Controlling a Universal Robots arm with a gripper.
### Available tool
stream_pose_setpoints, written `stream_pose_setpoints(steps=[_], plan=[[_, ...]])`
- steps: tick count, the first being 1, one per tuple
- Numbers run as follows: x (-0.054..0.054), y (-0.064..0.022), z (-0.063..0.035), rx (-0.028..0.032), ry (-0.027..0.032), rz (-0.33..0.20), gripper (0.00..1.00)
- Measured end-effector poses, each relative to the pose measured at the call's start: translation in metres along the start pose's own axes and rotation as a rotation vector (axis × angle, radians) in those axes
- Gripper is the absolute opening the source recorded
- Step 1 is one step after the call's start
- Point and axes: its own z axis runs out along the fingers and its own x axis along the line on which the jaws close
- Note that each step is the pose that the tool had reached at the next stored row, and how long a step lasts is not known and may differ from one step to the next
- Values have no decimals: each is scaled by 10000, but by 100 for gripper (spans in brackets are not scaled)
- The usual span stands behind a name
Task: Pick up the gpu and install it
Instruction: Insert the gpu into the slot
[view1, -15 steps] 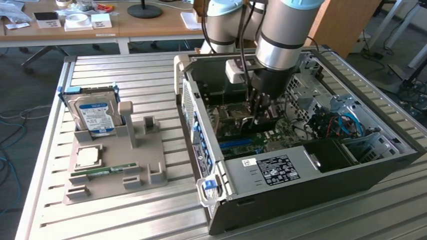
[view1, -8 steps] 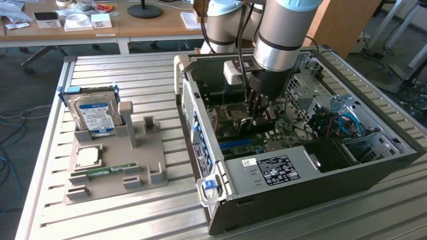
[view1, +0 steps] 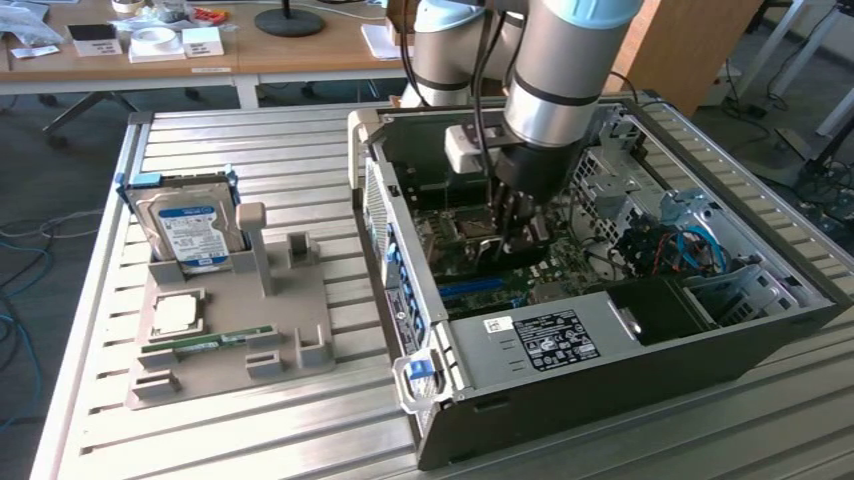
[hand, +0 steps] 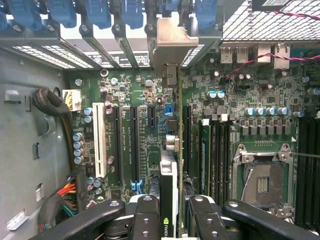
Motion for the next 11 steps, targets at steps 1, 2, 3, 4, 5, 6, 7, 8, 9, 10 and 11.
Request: stream_pose_setpoints(steps=[1, 2, 3, 4, 5, 6, 7, 8, 9, 10, 11], plan=[[0, 3, 1, -1, 2, -1, 27], [1, 3, 2, 0, 0, -1, 27], [5, 4, 3, 0, -1, -2, 27], [9, 4, 3, 0, 1, -1, 27], [9, 5, 4, -1, 2, 0, 27], [9, 9, 9, 0, 1, 0, 27], [10, 13, 13, 0, 2, 0, 27], [11, 17, 16, 0, 3, 0, 27], [11, 20, 17, -1, 5, 0, 27], [11, 24, 20, -1, 4, 0, 27], [11, 28, 22, -1, 3, 0, 27]])
